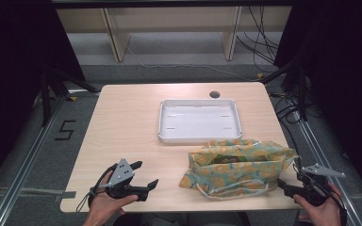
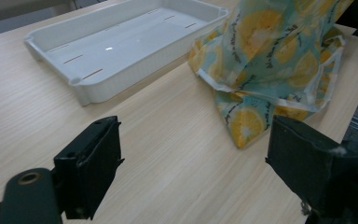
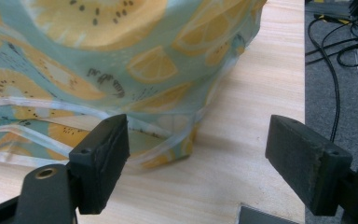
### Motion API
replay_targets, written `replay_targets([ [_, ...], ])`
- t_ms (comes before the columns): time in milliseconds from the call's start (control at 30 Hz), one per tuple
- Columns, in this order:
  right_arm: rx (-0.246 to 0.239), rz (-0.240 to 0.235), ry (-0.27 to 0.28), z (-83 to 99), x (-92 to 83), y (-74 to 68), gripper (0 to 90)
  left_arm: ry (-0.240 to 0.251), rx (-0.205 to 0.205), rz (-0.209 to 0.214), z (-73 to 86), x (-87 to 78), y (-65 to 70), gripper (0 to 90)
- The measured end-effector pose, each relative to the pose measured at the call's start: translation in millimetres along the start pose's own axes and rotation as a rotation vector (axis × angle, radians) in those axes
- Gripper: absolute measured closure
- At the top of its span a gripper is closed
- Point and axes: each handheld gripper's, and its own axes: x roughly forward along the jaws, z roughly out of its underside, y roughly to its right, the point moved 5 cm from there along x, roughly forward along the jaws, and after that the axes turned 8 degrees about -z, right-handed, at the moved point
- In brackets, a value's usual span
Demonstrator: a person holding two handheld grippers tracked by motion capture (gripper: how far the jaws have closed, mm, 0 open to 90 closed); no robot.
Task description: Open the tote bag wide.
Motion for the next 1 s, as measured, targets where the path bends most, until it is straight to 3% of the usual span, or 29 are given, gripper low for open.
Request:
replay_targets([
  [33, -0.014, -0.012, 0.005, -0.5, 0.4, 0.8, 22.7, 0.008, 0.006, 0.012, -2.2, 3.6, 1.9, 16.6],
  [67, -0.051, 0.006, 0.008, -1.2, 1.2, 4.0, 22.7, 0.014, -0.003, 0.014, -4.1, 7.6, 4.6, 16.6],
  [100, -0.013, -0.008, 0.006, -0.6, 0.6, 0.1, 22.7, 0.018, 0.001, 0.028, -5.9, 12.2, 7.0, 16.6],
  [233, -0.025, 0.002, 0.007, -0.6, 0.7, 2.0, 22.7, 0.019, 0.044, 0.057, -11.3, 29.0, 15.9, 19.6],
  [300, -0.030, -0.026, 0.003, -0.7, 0.4, 2.2, 22.7, 0.015, 0.045, 0.075, -13.6, 36.2, 21.1, 20.3],
  [367, -0.030, -0.025, 0.005, -0.8, 0.5, 2.2, 22.9, 0.015, 0.038, 0.087, -16.4, 42.1, 25.9, 20.3],
  [433, -0.039, -0.014, 0.001, -0.4, 1.4, 3.2, 23.3, 0.022, 0.071, 0.100, -18.5, 47.4, 29.2, 20.4],
  [467, -0.039, -0.016, 0.001, -0.5, 1.2, 3.1, 23.2, 0.019, 0.053, 0.103, -18.5, 49.8, 32.5, 20.4],
  [567, -0.043, -0.018, 0.007, -0.4, 1.8, 4.5, 23.3, 0.023, 0.073, 0.113, -20.8, 57.8, 37.0, 20.7],
  [600, -0.006, -0.013, 0.004, 0.3, 1.4, 1.4, 23.3, 0.027, 0.071, 0.120, -22.3, 60.6, 38.5, 21.0],
  [700, 0.007, -0.021, 0.005, 0.0, 1.2, -0.4, 23.2, 0.030, 0.061, 0.143, -26.0, 67.9, 43.0, 22.9],
  [767, -0.034, -0.017, 0.008, 0.6, 1.8, 2.6, 23.2, 0.029, 0.085, 0.142, -27.9, 72.5, 45.5, 25.2],
  [867, -0.049, -0.011, 0.005, -0.4, 0.7, 4.8, 23.2, 0.023, 0.106, 0.152, -30.1, 79.8, 47.9, 27.4],
  [900, -0.045, -0.013, 0.007, -0.4, 0.8, 4.6, 23.2, 0.018, 0.108, 0.150, -30.5, 81.7, 48.9, 28.6],
  [967, 0.015, -0.027, 0.002, 0.8, 1.1, 0.2, 23.2, 0.028, 0.126, 0.146, -32.3, 85.8, 49.8, 31.7],
  [1000, 0.007, -0.025, 0.004, 0.6, 1.3, 1.1, 23.2, 0.030, 0.130, 0.154, -33.3, 87.4, 50.5, 34.0],
])
